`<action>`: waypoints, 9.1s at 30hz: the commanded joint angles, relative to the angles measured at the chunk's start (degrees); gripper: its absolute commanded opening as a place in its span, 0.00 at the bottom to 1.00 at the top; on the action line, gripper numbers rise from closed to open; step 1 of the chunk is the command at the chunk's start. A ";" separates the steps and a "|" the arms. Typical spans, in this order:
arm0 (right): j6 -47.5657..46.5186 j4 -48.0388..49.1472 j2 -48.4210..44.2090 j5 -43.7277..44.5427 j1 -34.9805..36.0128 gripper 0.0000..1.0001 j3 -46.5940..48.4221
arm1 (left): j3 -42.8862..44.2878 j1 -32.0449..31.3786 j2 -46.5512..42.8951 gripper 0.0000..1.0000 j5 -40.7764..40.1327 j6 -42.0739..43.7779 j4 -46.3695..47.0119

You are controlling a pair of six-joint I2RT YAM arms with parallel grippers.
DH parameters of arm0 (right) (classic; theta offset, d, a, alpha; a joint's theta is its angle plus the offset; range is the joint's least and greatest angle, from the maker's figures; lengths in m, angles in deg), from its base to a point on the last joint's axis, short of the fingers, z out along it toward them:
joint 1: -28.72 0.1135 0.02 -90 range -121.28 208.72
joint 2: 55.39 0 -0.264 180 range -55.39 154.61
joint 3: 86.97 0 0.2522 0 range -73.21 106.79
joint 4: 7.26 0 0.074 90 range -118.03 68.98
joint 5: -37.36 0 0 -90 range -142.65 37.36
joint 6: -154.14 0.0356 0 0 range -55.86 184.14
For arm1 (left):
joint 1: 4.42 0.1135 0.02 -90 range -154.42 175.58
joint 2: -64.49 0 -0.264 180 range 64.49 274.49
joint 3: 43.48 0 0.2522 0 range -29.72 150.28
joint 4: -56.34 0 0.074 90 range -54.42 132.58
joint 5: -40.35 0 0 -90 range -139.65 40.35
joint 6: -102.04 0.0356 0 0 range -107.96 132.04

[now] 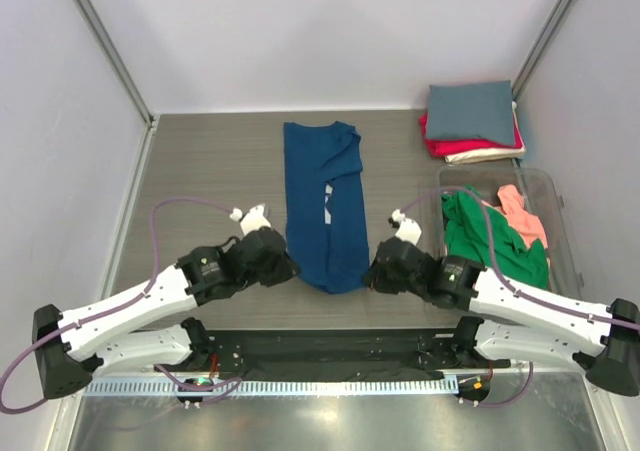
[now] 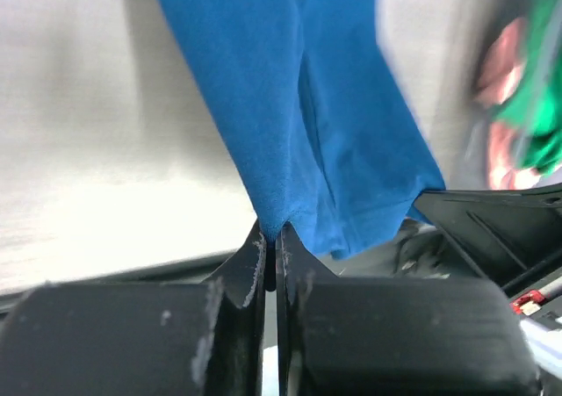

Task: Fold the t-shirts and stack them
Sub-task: Fold the tshirt

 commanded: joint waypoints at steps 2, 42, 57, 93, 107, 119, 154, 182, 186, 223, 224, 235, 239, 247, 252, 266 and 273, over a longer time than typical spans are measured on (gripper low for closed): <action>-10.83 -3.80 4.71 2.77 -7.38 0.01 10.32 | 9.08 7.25 5.76 0.00 -1.88 10.87 -5.21; -37.83 5.34 62.55 -18.87 -40.17 0.09 56.47 | 51.28 39.17 61.66 0.13 19.06 32.94 -1.25; -37.48 5.13 51.00 -27.29 -44.75 0.80 52.47 | 51.13 43.75 50.10 0.61 26.08 33.92 -3.83; -31.08 2.34 91.04 -29.14 -44.13 0.72 117.46 | 15.70 39.44 22.48 0.55 28.64 34.97 3.58; -31.68 16.41 43.85 -34.07 -42.82 0.73 36.14 | 5.59 39.44 29.58 0.54 31.63 28.11 21.76; -28.87 25.20 35.57 -37.77 -40.00 0.73 12.72 | 0.93 39.27 38.73 0.53 32.60 24.34 34.43; -26.23 39.01 40.86 -37.94 -39.74 0.05 3.22 | -3.02 38.04 35.31 0.00 31.72 21.00 35.67; -33.78 -0.02 31.96 -28.80 -37.98 0.01 34.75 | 23.06 30.81 18.85 0.00 13.60 27.93 -3.90; -35.28 -0.63 38.64 -29.24 -39.03 0.01 42.14 | 27.46 35.03 24.56 0.00 16.68 29.87 -2.31; -38.62 2.33 73.51 -38.73 -51.34 0.99 80.12 | 94.39 54.12 80.75 1.00 30.31 35.57 -12.95; -38.45 6.44 70.76 -38.82 -51.25 0.99 76.21 | 90.88 53.94 76.57 1.00 30.14 35.50 -11.03; -33.89 25.71 64.31 -59.55 -45.98 0.71 48.77 | 53.00 47.27 55.70 0.97 29.96 34.79 1.29; -29.93 34.52 68.26 -62.64 -45.80 0.66 43.13 | 45.77 46.56 49.99 0.96 30.92 35.75 1.82; -24.22 43.03 59.42 -52.80 -35.82 0.65 23.37 | 39.78 46.56 40.32 0.96 28.29 40.76 -3.62; -25.07 36.64 53.51 -47.70 -29.89 0.83 27.02 | 40.66 46.47 35.57 0.96 26.53 43.31 -7.40; -25.62 25.38 39.80 -33.90 -39.65 0.96 21.33 | 27.14 46.47 17.21 0.97 22.58 47.80 -13.47; -23.07 27.22 43.39 -31.09 -41.58 0.98 19.39 | 17.90 46.47 10.53 0.97 20.64 49.11 -13.65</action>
